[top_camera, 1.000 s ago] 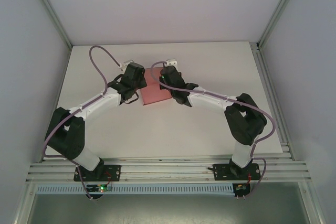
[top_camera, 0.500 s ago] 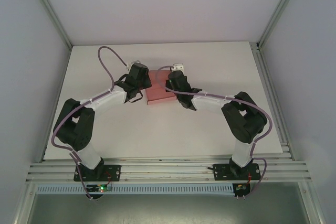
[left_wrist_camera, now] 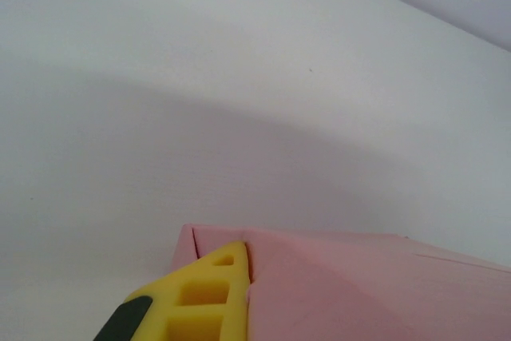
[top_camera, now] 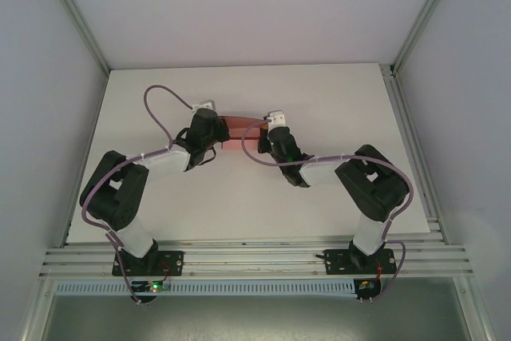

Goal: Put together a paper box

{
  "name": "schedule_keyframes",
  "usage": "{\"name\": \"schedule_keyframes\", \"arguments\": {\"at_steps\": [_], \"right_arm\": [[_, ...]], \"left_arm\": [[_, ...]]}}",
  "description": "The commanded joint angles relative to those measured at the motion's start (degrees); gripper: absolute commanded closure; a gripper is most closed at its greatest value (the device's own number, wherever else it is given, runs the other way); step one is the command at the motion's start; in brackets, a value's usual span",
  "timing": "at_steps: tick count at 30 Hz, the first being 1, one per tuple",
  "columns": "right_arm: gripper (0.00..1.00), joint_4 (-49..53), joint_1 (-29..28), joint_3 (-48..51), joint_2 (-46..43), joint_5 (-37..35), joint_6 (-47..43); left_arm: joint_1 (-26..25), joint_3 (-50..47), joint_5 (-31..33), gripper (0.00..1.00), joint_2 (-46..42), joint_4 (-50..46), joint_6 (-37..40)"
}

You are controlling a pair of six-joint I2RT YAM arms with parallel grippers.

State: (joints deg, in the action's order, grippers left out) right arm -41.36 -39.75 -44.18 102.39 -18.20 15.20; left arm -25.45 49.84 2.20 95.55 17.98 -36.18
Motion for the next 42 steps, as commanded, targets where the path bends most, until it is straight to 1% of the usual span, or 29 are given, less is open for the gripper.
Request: {"name": "schedule_keyframes", "arguments": {"at_steps": [1,4,7,9,10,12,15,16,18,19,22,25,27,29,31,33,35,38,42], "right_arm": [[1.0,-3.6,-3.2,3.6,-0.5,5.2,-1.0],[1.0,-4.2,-3.8,5.7,-2.0,2.3,-2.3],[1.0,-3.8,-4.6,6.7,-3.1,0.7,-4.5],[1.0,-2.6,-5.6,6.7,-3.1,-1.0,-7.4],[1.0,-1.7,-6.1,6.7,-3.0,-2.4,-8.3],[1.0,-0.8,-6.7,7.1,-2.9,-3.8,-9.8],[1.0,-0.9,-6.7,8.5,-3.1,-4.3,-9.5],[1.0,-0.8,-6.8,8.7,-3.2,-4.4,-9.7],[1.0,-1.0,-6.9,9.3,-3.2,-4.2,-9.8],[1.0,-0.8,-7.0,9.4,-3.1,-4.6,-9.8],[1.0,-1.0,-7.4,10.0,-2.9,-5.5,-10.0],[1.0,-2.6,-7.9,11.1,-2.9,-5.6,-10.7],[1.0,-3.0,-7.9,11.6,-3.0,-5.4,-10.8],[1.0,-3.2,-8.1,12.1,-3.2,-5.1,-11.2],[1.0,-4.7,-8.6,12.8,-2.9,-5.2,-12.2],[1.0,-4.9,-9.2,12.9,-2.5,-5.1,-13.2],[1.0,-5.0,-9.7,13.1,-2.3,-5.7,-13.5],[1.0,-6.0,-10.0,13.8,-2.2,-5.6,-13.1],[1.0,-7.8,-10.1,15.0,-2.5,-4.8,-13.4]], "left_arm": [[-3.0,-3.8,-11.0,0.93,-1.2,-0.4,0.6],[-3.6,-5.8,-11.0,0.87,-4.3,-3.6,2.8],[-3.8,-6.8,-10.4,0.8,-7.6,-6.8,3.0],[-4.0,-7.1,-10.4,0.65,-10.0,-9.0,3.9],[-4.1,-7.0,-9.4,0.61,-11.3,-10.5,4.2],[-4.1,-7.1,-8.7,0.59,-14.0,-13.9,5.4],[-4.2,-6.9,-6.5,0.49,-18.3,-21.0,6.1],[-4.2,-6.8,-6.0,0.42,-19.7,-23.3,5.9],[-4.2,-6.8,-6.2,0.2,-22.5,-27.3,6.4],[-4.2,-6.6,-6.2,0.01,-23.7,-29.4,6.0],[-4.2,-6.2,-6.9,0.0,-27.7,-33.8,5.1],[-4.2,-6.0,-5.3,0.0,-31.9,-35.2,2.0],[-4.0,-5.6,-2.2,0.0,-34.3,-36.0,-2.9],[-3.9,-4.6,-1.1,0.0,-35.4,-36.0,-6.9],[-3.8,-3.3,3.1,0.0,-35.5,-36.9,-13.8],[-3.5,-4.2,4.0,0.0,-34.9,-32.9,-18.4],[-2.6,-3.9,5.0,0.0,-32.6,-31.1,-22.2],[-0.5,-0.7,5.5,0.0,-28.0,-34.1,-24.0],[0.1,-0.1,5.8,0.0,-21.1,-31.6,-23.5]]}}
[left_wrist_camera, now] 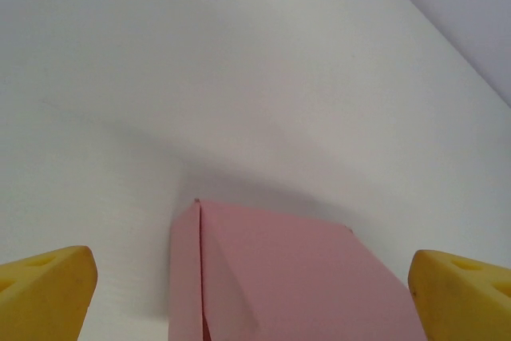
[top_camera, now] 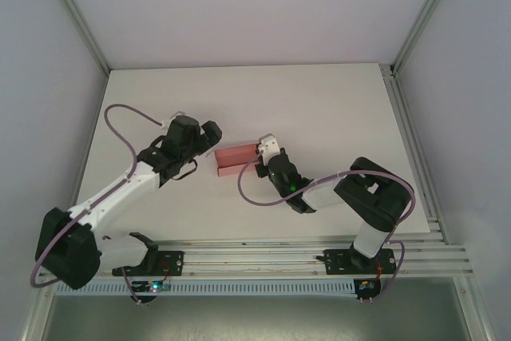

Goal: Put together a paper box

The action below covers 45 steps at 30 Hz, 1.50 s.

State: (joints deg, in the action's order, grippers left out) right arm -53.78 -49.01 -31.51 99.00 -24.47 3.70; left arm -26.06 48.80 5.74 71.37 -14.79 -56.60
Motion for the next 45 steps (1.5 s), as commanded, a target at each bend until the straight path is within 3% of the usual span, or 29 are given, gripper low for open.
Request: {"name": "schedule_keyframes", "arguments": {"at_steps": [1,7,10,20,24,30,35,41,45], "right_arm": [[1.0,4.2,-1.0,2.5,0.8,1.7,-2.2],[1.0,3.6,-2.1,3.7,0.1,2.4,-2.7],[0.97,3.7,-2.3,4.4,-1.0,2.9,-2.1],[0.56,8.9,-2.6,8.2,-10.6,9.9,1.0],[0.39,17.4,-2.6,8.8,-17.9,13.5,-0.1],[0.03,27.9,-1.7,10.2,-29.8,18.4,-1.7],[0.02,28.0,4.6,9.0,-35.1,20.4,6.3],[0.02,35.4,13.3,2.3,-31.9,24.5,13.1],[0.02,32.9,17.6,1.3,-28.4,29.4,16.8]], "left_arm": [[1.0,0.4,1.7,0.0,4.5,2.7,-3.3],[1.4,-4.3,-5.8,0.01,11.9,13.8,-4.9],[1.4,-5.8,-7.7,0.08,14.0,15.0,-4.5],[1.4,-10.1,-11.5,0.24,19.1,19.5,-1.9],[1.3,-10.3,-14.2,0.3,21.2,21.1,-0.7],[1.1,-9.2,-14.7,0.34,21.5,20.3,1.9],[0.9,-6.9,-15.9,0.34,21.4,17.6,7.2],[1.1,-2.8,-15.7,0.36,20.6,14.1,12.4],[1.9,-2.6,-19.6,0.47,23.5,16.7,11.9]]}}
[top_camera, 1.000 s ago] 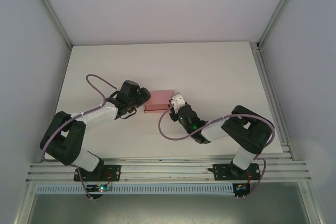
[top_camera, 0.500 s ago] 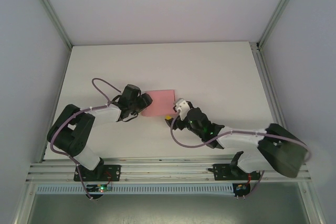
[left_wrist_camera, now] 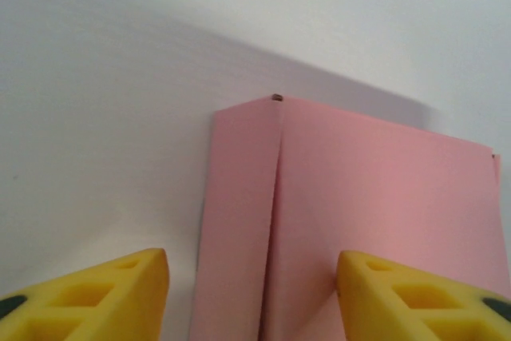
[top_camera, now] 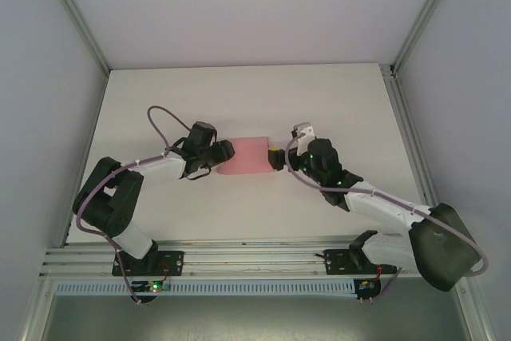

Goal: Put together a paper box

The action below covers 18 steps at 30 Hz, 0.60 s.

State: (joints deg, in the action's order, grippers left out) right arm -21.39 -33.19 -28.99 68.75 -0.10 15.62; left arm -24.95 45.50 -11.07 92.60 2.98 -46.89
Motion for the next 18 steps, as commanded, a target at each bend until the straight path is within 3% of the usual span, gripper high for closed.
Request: {"name": "schedule_keyframes", "arguments": {"at_steps": [1,4,11,18], "right_arm": [[0.02,-0.2,2.4,-1.5,2.7,6.0,5.5],[0.02,-0.5,3.9,-2.5,5.1,8.5,7.0],[0.02,-3.0,6.7,-3.4,9.8,16.2,11.1],[0.02,-4.9,9.4,-6.6,17.2,28.7,15.0]], "left_arm": [[1.4,0.7,-4.7,0.49,3.1,0.0,2.2],[3.4,-1.1,-9.5,0.49,4.6,5.1,0.3],[5.6,-5.2,-16.6,0.79,6.5,14.7,-1.3],[7.7,-7.7,-22.5,0.9,6.4,19.6,0.7]]}}
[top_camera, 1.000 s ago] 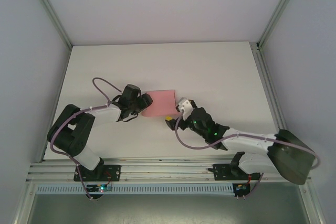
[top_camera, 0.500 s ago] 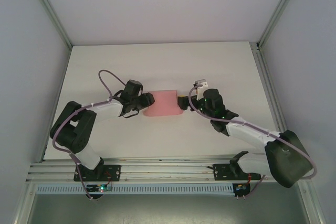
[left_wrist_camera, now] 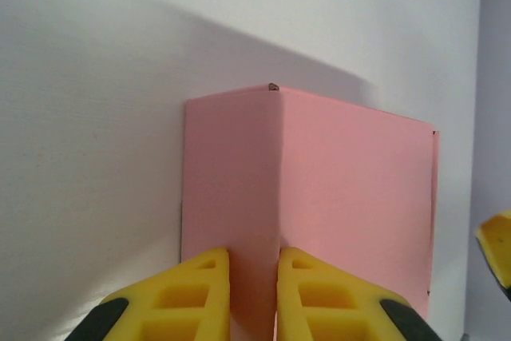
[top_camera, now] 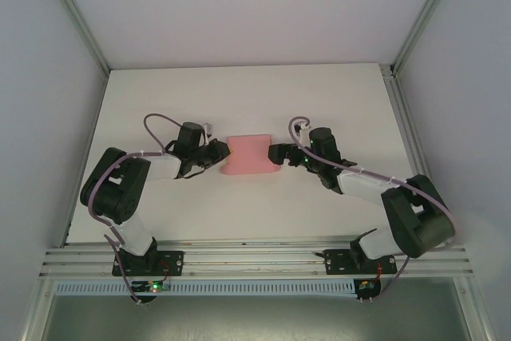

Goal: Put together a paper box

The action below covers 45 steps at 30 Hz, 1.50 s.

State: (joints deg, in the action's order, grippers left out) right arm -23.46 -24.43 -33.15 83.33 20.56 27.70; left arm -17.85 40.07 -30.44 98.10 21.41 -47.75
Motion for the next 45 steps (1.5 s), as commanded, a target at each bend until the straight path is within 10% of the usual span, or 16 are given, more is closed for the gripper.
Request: {"name": "schedule_keyframes", "arguments": {"at_steps": [1,19,30,34,39,45], "right_arm": [[0.02,-3.0,0.8,-3.1,4.1,8.9,4.0],[0.08,-0.9,-0.1,-15.7,22.2,26.4,10.8],[0.56,-12.5,1.1,-10.6,18.4,27.6,18.0],[0.59,-11.1,1.2,-9.9,14.6,26.5,19.2],[0.55,-3.3,3.6,-11.0,10.1,24.9,23.7],[0.53,2.8,6.8,-13.0,4.3,26.7,30.1]], "left_arm": [[0.7,-2.7,-3.3,0.92,0.5,1.5,2.0],[3.6,-9.4,-8.6,0.96,3.9,21.4,-5.3],[3.7,-7.0,-3.1,0.77,-3.3,12.7,1.3],[2.2,-3.6,4.1,0.03,-11.3,4.5,13.0],[-14.9,4.0,39.7,0.0,-22.1,-10.7,48.8],[-23.8,4.3,31.9,0.0,-25.6,-11.7,73.8]]}}
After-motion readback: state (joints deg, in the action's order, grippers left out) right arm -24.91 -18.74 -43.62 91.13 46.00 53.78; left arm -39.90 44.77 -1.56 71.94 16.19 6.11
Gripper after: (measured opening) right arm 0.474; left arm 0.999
